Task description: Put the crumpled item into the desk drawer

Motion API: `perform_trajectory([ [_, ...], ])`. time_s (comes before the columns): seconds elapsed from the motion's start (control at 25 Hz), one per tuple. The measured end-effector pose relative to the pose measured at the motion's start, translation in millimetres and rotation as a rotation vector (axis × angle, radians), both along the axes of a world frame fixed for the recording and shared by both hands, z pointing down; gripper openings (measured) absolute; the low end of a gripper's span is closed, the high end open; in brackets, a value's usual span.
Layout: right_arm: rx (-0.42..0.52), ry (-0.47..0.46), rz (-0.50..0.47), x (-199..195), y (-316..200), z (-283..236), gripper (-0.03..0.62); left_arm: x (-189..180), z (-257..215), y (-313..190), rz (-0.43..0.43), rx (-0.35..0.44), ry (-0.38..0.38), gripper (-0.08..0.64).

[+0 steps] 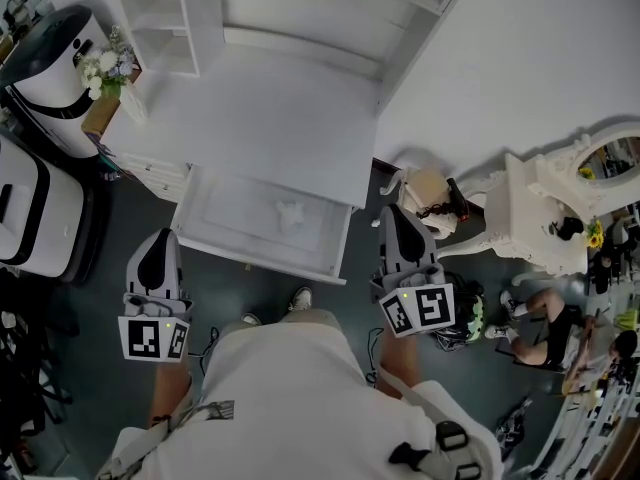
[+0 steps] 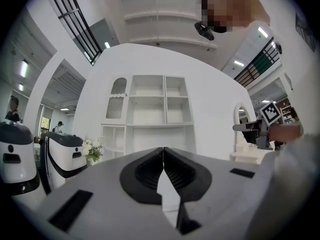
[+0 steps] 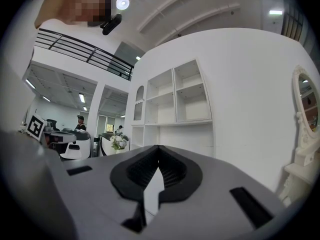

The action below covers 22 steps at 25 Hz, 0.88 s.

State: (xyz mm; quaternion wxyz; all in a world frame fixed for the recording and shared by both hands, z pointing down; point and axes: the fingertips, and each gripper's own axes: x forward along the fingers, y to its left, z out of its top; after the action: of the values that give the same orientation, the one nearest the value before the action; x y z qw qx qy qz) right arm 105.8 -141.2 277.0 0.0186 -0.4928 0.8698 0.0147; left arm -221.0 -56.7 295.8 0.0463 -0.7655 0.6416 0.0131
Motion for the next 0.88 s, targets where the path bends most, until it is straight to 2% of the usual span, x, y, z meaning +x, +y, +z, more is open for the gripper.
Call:
perform_trajectory([
  [0.88, -0.027, 0.036, 0.049, -17.3, 62.2, 21.4, 0.011, -11.2, 29.0, 39.8, 0.062, -0.026, 0.031, 0.015],
])
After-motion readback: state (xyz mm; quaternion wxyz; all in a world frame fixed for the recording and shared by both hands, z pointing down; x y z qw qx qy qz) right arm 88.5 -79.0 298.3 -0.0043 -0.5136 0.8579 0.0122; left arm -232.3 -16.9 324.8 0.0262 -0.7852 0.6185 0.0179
